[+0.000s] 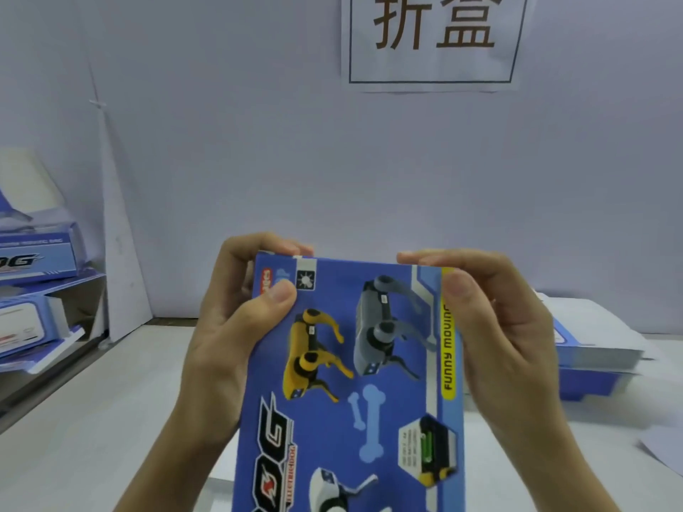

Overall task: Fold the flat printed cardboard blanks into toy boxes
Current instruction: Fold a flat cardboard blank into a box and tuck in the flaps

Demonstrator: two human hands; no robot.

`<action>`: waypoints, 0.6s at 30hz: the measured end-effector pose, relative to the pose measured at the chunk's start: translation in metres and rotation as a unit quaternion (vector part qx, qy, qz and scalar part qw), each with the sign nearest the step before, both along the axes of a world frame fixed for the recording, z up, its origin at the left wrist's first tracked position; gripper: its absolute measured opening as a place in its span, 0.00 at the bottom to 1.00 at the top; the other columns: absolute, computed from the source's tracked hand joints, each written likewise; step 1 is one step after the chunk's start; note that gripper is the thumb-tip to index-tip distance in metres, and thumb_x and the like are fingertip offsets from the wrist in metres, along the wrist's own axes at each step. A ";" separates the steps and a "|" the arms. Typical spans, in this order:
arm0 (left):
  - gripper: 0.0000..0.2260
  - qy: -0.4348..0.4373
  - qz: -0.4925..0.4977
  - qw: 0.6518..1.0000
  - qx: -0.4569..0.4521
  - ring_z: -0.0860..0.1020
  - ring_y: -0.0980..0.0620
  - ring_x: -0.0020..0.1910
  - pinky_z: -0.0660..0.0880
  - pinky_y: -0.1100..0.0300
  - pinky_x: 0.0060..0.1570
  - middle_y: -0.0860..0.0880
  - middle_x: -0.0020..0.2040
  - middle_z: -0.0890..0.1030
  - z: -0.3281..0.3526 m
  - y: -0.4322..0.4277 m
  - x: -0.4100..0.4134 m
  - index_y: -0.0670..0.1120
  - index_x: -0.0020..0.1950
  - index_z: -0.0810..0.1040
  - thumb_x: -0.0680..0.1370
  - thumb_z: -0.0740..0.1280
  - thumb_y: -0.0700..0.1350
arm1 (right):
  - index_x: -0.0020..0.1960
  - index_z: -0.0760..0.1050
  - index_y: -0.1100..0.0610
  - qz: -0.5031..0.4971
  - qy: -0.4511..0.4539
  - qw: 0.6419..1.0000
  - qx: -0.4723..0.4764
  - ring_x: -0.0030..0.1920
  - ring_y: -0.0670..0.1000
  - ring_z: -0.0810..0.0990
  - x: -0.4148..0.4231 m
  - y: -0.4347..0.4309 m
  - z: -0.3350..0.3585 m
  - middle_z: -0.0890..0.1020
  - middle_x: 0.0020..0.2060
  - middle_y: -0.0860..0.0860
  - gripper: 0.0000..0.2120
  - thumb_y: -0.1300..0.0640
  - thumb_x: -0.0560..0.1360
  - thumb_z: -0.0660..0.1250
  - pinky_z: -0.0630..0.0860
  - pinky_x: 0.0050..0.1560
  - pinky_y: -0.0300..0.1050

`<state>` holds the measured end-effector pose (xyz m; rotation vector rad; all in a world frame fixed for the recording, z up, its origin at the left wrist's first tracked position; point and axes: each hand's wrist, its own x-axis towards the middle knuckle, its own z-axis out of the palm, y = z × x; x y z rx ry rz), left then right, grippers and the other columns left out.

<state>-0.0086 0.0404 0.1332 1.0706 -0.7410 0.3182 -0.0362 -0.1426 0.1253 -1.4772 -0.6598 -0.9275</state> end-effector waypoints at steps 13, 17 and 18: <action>0.03 -0.006 0.008 1.000 -0.025 0.82 0.55 0.36 0.78 0.64 0.32 0.54 0.42 0.81 -0.009 -0.012 -0.003 0.54 0.41 0.78 0.70 0.67 0.46 | 0.48 0.78 0.49 -0.022 0.026 0.999 -0.003 0.51 0.65 0.79 0.000 -0.003 0.001 0.82 0.58 0.48 0.10 0.49 0.77 0.59 0.76 0.56 0.58; 0.08 -0.015 0.092 0.993 -0.076 0.80 0.56 0.36 0.78 0.63 0.35 0.56 0.42 0.81 -0.014 -0.015 0.007 0.59 0.41 0.78 0.73 0.68 0.44 | 0.68 0.69 0.44 0.025 0.120 0.991 -0.047 0.64 0.32 0.71 0.005 -0.010 0.000 0.74 0.66 0.38 0.25 0.42 0.72 0.61 0.70 0.56 0.25; 0.09 -0.018 0.117 0.987 -0.108 0.79 0.56 0.35 0.78 0.64 0.34 0.56 0.41 0.80 -0.015 -0.014 0.010 0.59 0.42 0.78 0.75 0.65 0.44 | 0.71 0.63 0.38 0.037 0.196 0.977 -0.080 0.61 0.28 0.70 0.007 -0.016 -0.002 0.72 0.66 0.33 0.31 0.37 0.68 0.63 0.69 0.52 0.22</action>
